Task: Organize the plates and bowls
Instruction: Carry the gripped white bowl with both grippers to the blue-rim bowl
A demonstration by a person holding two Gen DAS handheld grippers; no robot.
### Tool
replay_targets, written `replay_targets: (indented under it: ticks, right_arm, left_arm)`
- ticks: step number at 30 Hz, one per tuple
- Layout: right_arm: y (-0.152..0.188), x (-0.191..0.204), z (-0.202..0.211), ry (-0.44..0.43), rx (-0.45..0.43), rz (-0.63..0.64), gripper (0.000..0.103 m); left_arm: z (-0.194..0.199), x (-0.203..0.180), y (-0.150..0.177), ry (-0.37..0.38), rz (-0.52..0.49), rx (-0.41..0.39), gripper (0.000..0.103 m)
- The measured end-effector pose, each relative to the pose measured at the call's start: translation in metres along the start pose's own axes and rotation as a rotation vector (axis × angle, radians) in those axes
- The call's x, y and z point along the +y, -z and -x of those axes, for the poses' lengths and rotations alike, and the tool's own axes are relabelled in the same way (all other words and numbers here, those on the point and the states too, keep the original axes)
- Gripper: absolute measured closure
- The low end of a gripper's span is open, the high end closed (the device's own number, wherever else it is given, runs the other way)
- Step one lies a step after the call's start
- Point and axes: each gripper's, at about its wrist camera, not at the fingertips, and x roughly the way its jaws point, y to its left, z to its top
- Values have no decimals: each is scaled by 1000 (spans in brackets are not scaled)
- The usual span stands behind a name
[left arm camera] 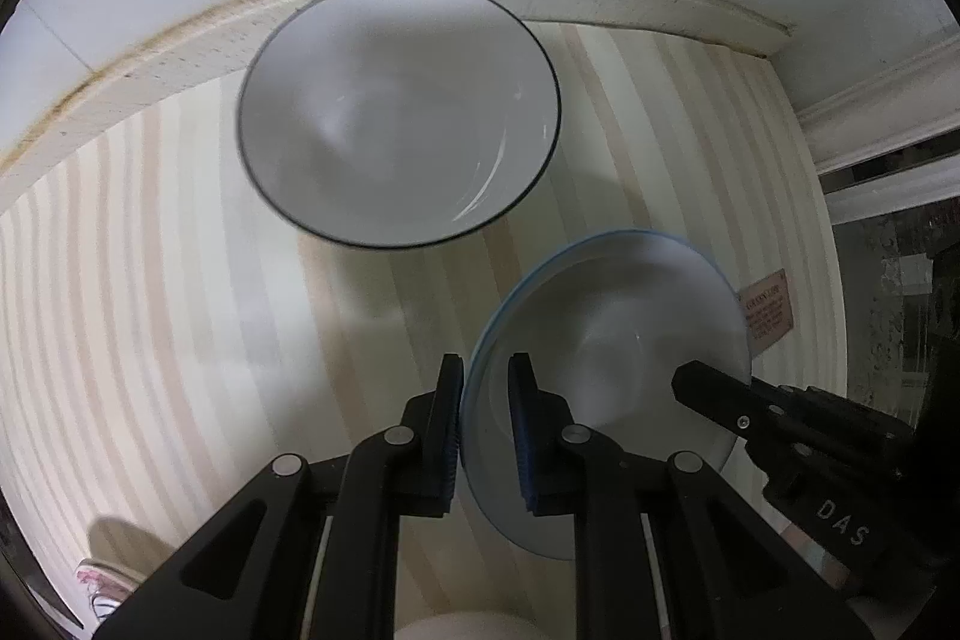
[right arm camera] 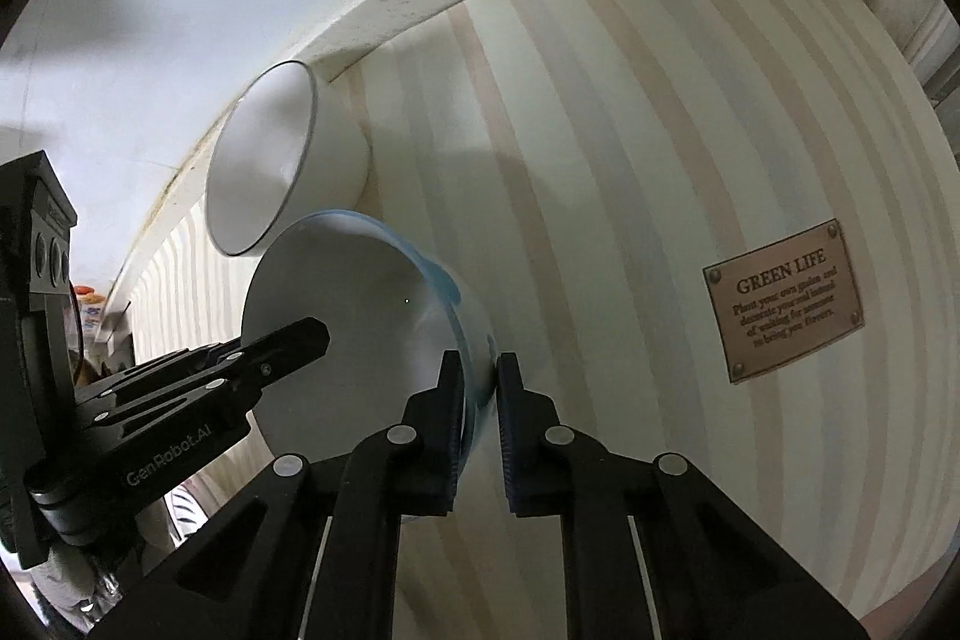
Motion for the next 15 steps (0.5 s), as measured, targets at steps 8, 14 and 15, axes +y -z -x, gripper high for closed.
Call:
replay_targets:
  ticks: [8,14,15]
  right_arm:
    - [43,39,54,-33,-17,93,90]
    - [96,68,73,-68,33,147,89]
    - [102,69,72,-70,45,153,89]
  left_arm:
    - [63,14,39,19,6,-44,90]
    - [93,33,88,17,28,-27,90]
    - [94,35,95,14,29,-21,90]
